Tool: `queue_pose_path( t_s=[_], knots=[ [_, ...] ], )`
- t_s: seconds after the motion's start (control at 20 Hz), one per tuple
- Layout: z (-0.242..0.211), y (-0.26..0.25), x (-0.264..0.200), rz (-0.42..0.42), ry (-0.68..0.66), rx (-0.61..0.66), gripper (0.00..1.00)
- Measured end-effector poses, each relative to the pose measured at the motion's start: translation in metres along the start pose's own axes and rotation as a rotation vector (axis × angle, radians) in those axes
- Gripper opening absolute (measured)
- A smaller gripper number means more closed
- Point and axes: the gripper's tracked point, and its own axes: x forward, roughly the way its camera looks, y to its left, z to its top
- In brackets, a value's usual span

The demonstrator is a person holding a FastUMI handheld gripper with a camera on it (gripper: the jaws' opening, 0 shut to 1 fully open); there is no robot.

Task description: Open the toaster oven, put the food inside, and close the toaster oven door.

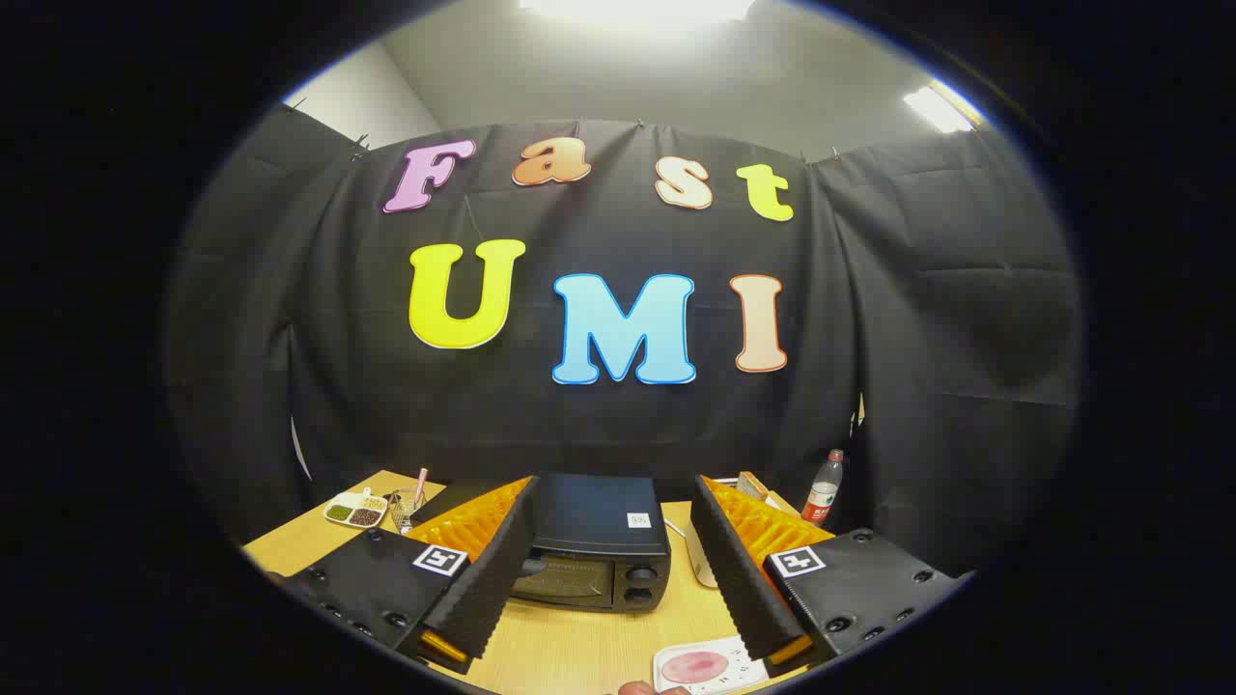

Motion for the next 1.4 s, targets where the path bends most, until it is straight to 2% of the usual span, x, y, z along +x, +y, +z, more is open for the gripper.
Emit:
queue_pose_path(
  t_s=[0.35, 0.7, 1.1, 1.4],
  knots=[
    [-0.008, -0.001, -0.001, -0.004, 0.029, 0.023, 0.98],
    [-0.009, 0.019, 0.002, 0.032, 0.042, 0.026, 0.98],
    [-0.010, 0.071, 0.015, 0.124, 0.070, 0.016, 0.98],
    [-0.017, 0.105, 0.031, 0.154, 0.113, 0.005, 0.98]
  ],
)
